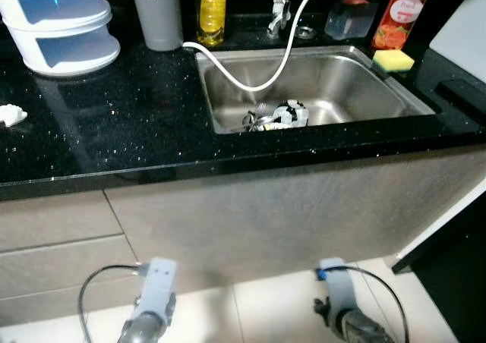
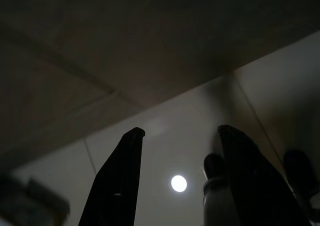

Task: Kitchen organization

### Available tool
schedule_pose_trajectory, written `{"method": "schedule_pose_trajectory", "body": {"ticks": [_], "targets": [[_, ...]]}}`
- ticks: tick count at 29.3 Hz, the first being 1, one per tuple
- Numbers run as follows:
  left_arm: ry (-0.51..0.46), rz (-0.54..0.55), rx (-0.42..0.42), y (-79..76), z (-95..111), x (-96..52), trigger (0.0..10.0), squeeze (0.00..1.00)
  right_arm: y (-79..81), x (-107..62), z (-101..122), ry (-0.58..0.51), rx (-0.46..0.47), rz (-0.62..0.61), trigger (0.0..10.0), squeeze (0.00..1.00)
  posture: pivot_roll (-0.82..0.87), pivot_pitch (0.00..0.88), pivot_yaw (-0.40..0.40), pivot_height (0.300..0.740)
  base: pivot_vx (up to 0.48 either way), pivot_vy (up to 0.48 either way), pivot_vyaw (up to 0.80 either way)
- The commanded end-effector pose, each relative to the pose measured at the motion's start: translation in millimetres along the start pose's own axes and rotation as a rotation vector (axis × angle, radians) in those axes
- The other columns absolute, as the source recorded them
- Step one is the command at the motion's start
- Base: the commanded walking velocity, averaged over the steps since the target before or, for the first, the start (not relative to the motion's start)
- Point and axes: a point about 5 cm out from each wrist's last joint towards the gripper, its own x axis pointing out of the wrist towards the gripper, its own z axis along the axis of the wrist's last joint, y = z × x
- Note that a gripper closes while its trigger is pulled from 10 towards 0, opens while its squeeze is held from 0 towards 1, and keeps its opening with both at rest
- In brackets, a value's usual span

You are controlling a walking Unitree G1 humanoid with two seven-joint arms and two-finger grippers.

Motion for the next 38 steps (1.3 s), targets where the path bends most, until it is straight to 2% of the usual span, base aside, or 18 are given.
{"method": "schedule_pose_trajectory", "body": {"ticks": [1, 5, 11, 15, 19, 21, 27, 28, 36, 38], "targets": [[0.010, -0.032, 0.028, -1.9, -5.0, -0.9, 10.0, 0.00, 3.3, -0.8, -8.3, 0.033, 0.037, 0.018, 10.0, 0.00, -0.06, 0.000, 0.027, 0.740, 0.000, 0.000, 0.00], [0.015, -0.073, 0.004, -5.9, -5.5, 1.4, 10.0, 0.00, 6.6, -1.1, -10.8, 0.037, 0.023, 0.043, 10.0, 0.00, -0.09, 0.000, 0.039, 0.740, 0.000, 0.000, 0.00], [0.023, -0.056, -0.023, -6.2, -7.6, 1.5, 10.0, 0.00, 6.4, -0.6, -8.1, 0.026, -0.006, 0.035, 10.0, 0.00, -0.09, 0.000, 0.032, 0.740, 0.000, 0.000, 0.00], [0.020, 0.048, -0.075, 0.4, -14.4, -1.5, 10.0, 0.00, 4.6, 0.1, -4.5, 0.024, -0.087, 0.019, 10.0, 0.00, -0.07, 0.000, 0.007, 0.740, 0.000, 0.000, 0.00], [0.038, 0.129, -0.077, 10.7, -25.0, -5.8, 10.0, 0.00, 4.4, 0.6, -2.0, 0.022, -0.123, 0.026, 10.0, 0.00, -0.04, 0.000, -0.017, 0.740, 0.000, 0.000, 0.00], [0.047, 0.171, -0.019, 17.7, -28.6, -7.3, 10.0, 0.00, 4.6, 1.1, 0.0, 0.023, -0.148, 0.029, 10.0, 0.00, -0.03, 0.000, -0.014, 0.740, 0.000, 0.000, 0.00], [0.024, 0.129, 0.021, 11.0, -22.2, -4.2, 10.0, 0.00, 6.4, 2.4, 4.5, 0.010, -0.149, 0.033, 10.0, 0.00, -0.04, 0.000, -0.002, 0.740, 0.000, 0.000, 0.00], [0.018, 0.112, 0.050, 7.8, -21.9, -4.0, 10.0, 0.00, 9.7, 3.2, 7.0, -0.004, -0.149, 0.039, 10.0, 0.00, -0.05, 0.000, 0.009, 0.740, 0.000, 0.000, 0.00], [0.019, 0.133, 0.024, 11.1, -23.4, -4.7, 10.0, 0.00, 16.9, 4.2, 9.1, -0.025, -0.142, 0.053, 10.0, 0.00, -0.04, 0.000, 0.026, 0.740, 0.000, 0.000, 0.00], [0.005, 0.142, -0.008, 12.4, -21.7, -4.6, 10.0, 0.00, 21.5, 5.1, 11.7, -0.036, -0.144, 0.067, 10.0, 0.00, -0.05, 0.000, 0.028, 0.740, 0.000, 0.000, 0.00]]}}
